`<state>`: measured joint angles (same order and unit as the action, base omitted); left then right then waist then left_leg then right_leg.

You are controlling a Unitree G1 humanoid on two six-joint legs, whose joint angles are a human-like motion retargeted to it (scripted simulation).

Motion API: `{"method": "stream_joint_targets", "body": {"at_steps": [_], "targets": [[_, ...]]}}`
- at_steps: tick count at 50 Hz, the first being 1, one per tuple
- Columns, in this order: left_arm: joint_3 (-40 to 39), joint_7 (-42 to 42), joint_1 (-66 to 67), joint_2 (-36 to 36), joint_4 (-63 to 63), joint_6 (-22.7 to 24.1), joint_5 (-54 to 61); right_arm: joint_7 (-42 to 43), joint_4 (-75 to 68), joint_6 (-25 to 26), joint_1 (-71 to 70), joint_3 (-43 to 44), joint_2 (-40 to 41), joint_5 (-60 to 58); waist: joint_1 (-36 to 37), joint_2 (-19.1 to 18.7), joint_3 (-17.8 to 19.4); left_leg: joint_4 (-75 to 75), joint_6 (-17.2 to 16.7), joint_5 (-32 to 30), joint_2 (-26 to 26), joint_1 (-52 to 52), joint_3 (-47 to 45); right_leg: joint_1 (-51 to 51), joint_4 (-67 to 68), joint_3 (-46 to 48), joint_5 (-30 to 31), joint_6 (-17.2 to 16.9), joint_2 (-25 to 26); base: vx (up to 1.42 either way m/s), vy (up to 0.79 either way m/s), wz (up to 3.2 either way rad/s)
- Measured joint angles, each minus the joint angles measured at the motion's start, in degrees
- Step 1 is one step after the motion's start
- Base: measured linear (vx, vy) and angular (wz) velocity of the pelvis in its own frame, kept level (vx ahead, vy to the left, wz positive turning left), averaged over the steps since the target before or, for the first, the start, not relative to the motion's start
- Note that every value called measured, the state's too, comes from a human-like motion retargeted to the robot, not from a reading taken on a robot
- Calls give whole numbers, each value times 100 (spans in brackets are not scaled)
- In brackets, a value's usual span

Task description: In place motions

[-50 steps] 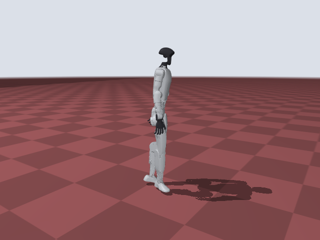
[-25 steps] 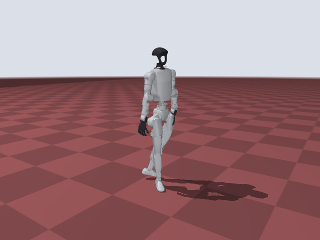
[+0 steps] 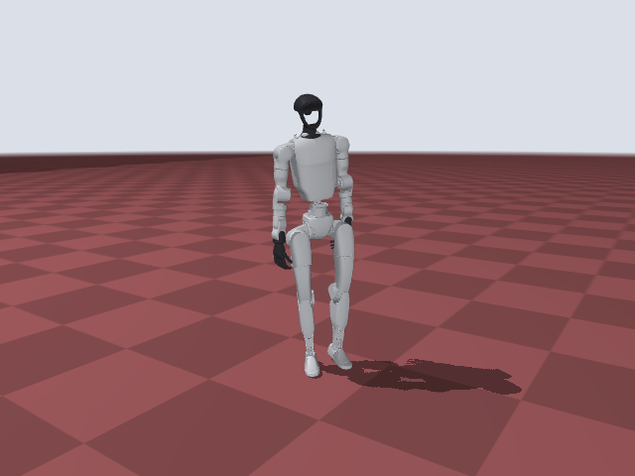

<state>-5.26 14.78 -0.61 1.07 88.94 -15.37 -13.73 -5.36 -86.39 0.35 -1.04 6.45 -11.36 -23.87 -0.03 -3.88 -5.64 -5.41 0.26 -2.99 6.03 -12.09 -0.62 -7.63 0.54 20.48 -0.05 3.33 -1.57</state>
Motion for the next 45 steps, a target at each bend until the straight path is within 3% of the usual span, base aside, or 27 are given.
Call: {"method": "stream_joint_targets", "body": {"at_steps": [3,15,30,45], "targets": [[-41,35,-8,-14,75,-24,4,77,-179,77,25,61,1,0,-218,-38,-110,-115,55,382,-62,36,-115,-23,15,28,-16,-31,13,10,6,-10],[-97,64,-22,-141,-40,-20,71,260,-772,166,371,143,136,229,-201,248,-158,189,262,657,-2,593,-164,356,49,-125,-124,-108,-9,8,4,-22],[-233,39,115,-185,167,-53,9,-208,-54,156,223,-98,338,91,-303,310,-403,354,496,951,83,826,-267,379,102,-217,-91,-180,-65,3,4,-12],[-239,158,103,-354,-65,-84,39,-127,-159,318,-49,-666,460,-63,-174,392,-259,71,458,1191,49,545,-37,429,32,16,-73,-132,-71,-2,-2,15]]}}
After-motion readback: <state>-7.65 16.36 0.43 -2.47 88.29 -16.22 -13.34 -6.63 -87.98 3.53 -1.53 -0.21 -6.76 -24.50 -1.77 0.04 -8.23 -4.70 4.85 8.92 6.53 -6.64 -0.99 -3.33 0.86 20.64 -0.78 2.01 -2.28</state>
